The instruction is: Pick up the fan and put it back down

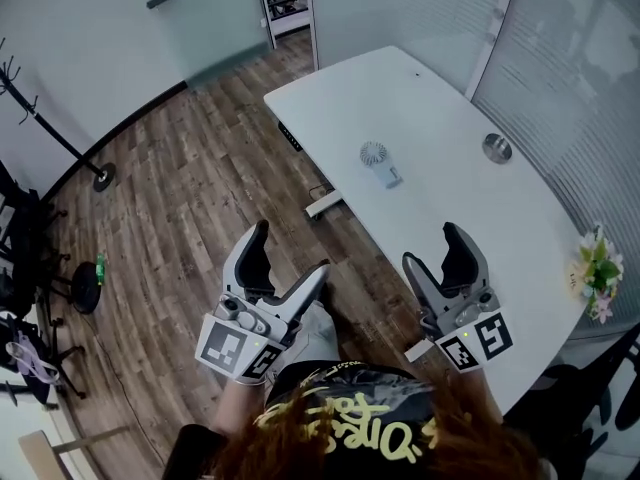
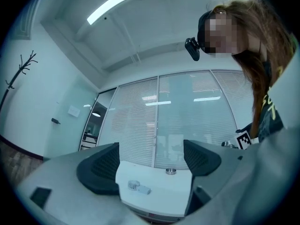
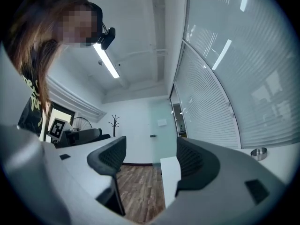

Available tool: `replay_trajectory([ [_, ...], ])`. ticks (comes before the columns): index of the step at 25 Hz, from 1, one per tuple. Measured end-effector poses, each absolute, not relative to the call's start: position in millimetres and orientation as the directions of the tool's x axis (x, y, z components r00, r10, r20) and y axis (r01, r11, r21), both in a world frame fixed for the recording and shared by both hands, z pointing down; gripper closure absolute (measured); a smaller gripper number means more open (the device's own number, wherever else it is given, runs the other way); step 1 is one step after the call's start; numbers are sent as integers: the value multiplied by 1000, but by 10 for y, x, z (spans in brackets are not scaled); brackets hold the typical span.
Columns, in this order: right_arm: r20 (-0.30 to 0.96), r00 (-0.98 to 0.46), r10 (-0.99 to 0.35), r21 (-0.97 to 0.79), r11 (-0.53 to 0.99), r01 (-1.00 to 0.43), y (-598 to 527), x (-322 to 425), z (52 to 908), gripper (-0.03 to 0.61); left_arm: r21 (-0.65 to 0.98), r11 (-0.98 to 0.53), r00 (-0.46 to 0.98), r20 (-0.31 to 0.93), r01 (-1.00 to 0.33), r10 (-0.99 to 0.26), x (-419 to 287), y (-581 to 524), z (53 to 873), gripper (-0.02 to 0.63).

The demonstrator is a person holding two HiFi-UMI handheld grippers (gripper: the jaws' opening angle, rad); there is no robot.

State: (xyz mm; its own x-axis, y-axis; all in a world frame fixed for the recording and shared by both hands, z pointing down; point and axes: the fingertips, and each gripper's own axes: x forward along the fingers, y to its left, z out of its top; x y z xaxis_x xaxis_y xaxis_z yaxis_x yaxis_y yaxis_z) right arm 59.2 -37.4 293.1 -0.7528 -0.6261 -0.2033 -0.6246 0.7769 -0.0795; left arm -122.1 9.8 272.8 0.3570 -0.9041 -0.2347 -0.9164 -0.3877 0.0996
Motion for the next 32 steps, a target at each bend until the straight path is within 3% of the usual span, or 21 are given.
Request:
replay_trajectory([
  [15, -219, -606, -765, -89, 634, -768, -2050, 7, 2794, 261, 88, -565, 535, -228, -820, -813, -1913, -1865, 2604, 189],
  [32, -208, -428, -879, -93, 454, -886, -2829, 4, 2822, 261, 148, -737, 710, -200, -659, -675, -1872, -3117, 2797, 189],
])
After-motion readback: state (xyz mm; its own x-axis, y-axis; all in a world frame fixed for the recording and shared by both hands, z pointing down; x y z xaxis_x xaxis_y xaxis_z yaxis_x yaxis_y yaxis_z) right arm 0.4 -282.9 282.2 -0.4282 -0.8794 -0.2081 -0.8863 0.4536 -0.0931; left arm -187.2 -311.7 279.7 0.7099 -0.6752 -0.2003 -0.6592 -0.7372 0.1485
